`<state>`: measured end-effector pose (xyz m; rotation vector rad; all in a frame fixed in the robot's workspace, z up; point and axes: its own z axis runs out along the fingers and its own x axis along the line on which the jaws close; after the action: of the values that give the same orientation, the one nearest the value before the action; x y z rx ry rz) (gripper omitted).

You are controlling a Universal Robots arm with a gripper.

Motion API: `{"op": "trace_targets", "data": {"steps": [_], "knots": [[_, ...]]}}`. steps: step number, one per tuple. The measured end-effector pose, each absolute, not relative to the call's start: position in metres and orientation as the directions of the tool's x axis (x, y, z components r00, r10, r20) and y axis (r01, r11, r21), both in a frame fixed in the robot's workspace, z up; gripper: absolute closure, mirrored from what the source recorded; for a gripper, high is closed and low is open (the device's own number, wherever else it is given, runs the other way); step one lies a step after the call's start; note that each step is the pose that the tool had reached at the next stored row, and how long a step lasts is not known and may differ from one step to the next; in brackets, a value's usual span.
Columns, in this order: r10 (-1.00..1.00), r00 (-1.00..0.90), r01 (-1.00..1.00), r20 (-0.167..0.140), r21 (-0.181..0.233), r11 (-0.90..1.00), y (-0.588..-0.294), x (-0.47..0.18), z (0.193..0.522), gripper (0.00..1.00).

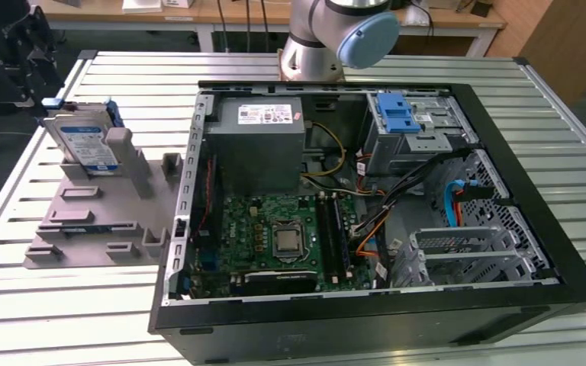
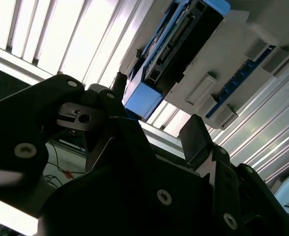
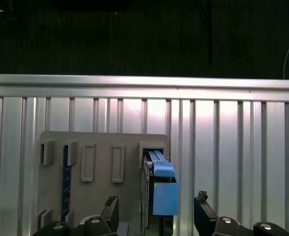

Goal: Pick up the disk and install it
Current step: 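Pick up the disk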

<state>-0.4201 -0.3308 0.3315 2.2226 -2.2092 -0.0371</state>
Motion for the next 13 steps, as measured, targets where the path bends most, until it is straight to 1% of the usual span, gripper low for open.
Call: {"op": "trace_targets", "data": {"steps": [13], "knots": [[-1.000, 0.006, -1.000, -0.011, 0.022, -0.006, -0.3299, -0.4227, 0.3235, 0.30]]}}
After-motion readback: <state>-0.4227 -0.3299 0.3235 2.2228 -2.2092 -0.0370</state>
